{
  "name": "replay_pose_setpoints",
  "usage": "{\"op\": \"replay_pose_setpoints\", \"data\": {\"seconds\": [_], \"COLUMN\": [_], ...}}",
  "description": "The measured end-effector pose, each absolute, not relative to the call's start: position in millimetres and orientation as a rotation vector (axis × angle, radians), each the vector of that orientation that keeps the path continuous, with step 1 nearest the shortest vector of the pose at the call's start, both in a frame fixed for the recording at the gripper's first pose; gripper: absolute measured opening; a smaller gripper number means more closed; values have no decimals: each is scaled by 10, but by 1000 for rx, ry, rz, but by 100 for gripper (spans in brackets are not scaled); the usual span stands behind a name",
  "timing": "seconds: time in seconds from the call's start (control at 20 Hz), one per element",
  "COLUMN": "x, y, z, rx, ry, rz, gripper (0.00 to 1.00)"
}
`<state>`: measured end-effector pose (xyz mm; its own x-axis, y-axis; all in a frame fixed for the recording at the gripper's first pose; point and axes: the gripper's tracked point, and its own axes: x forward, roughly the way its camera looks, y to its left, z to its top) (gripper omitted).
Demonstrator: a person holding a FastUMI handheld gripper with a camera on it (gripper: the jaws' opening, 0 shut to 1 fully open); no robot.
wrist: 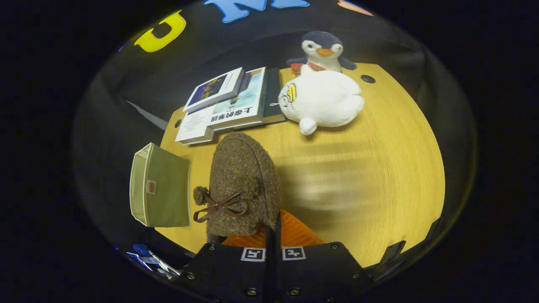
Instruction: Open the storage box then place both shoes into the box .Put the left shoe in first, then the right shoe, with the right side of both shoes facing outward in a uniform manner.
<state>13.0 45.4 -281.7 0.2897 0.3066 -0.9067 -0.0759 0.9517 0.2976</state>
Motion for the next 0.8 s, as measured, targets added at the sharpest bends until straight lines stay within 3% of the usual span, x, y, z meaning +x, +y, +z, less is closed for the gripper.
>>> {"op": "replay_pose_setpoints", "data": {"seconds": [0.8], "x": [191], "y": [2245], "z": [-2408], "rx": [85], "ry": [1291], "rz": [591], "gripper": [0]}}
